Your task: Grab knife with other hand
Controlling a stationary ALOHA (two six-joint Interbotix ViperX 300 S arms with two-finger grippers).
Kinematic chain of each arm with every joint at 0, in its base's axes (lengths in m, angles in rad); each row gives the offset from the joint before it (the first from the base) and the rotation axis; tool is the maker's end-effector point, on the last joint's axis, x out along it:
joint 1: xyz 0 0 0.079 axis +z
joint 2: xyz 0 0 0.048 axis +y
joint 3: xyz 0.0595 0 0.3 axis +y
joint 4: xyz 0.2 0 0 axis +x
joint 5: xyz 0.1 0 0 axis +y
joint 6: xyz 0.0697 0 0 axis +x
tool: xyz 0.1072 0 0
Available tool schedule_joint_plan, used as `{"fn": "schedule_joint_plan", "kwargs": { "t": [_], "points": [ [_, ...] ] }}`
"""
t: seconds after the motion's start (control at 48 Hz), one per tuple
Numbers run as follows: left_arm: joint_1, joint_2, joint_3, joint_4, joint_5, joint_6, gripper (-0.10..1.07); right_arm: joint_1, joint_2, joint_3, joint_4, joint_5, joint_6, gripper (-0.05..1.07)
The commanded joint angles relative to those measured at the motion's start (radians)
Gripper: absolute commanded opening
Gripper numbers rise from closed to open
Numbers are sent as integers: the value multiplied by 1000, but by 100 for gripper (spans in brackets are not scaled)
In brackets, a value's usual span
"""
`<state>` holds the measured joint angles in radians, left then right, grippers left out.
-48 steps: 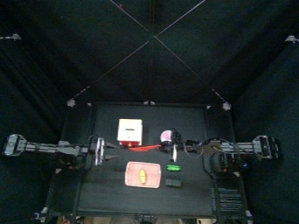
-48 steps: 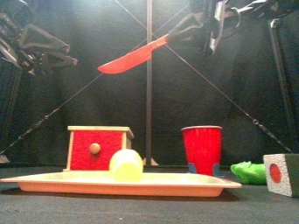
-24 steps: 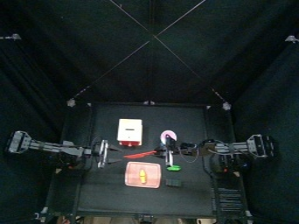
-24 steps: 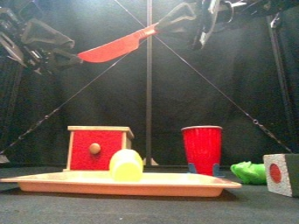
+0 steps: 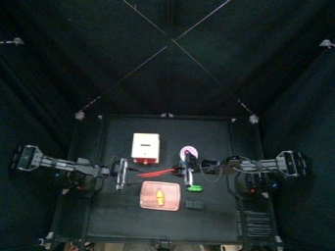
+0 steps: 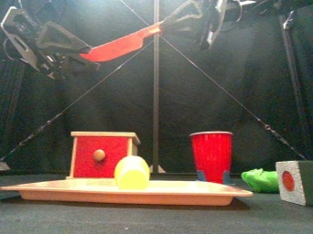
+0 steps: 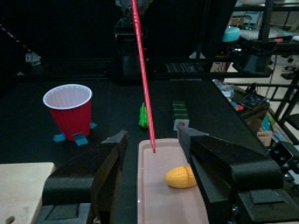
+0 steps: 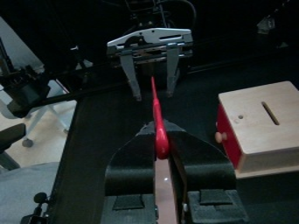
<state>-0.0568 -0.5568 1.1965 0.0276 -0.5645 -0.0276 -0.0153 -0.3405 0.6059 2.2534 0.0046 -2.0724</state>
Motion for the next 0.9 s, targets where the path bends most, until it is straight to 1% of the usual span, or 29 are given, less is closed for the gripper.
{"fn": "schedule_joint_plan", "kwargs": {
  "t": [0.0, 0.083, 0.146, 0.396, 0.5, 0.646, 0.875],
  "points": [
    [5, 14, -34, -2, -23, 0, 85, -2, -12, -28, -2, 9, -2, 32],
    [5, 17, -31, -3, -31, 2, 83, -2, -14, -28, 0, 9, 0, 32],
    [6, 17, -31, -3, -31, 2, 79, -2, -14, -28, -2, 9, -2, 32],
    [5, 17, -34, -6, -32, 2, 56, -3, -12, -25, -2, 9, 0, 32],
    [5, 17, -34, -12, -35, 2, 49, -3, -12, -21, 0, 9, 0, 32],
    [6, 12, -34, -14, -49, 2, 44, -3, -11, -14, 0, 8, 0, 32],
    [6, -2, -20, -14, -98, 2, 40, -3, -12, 9, 3, 9, 0, 32]
  ]
}}
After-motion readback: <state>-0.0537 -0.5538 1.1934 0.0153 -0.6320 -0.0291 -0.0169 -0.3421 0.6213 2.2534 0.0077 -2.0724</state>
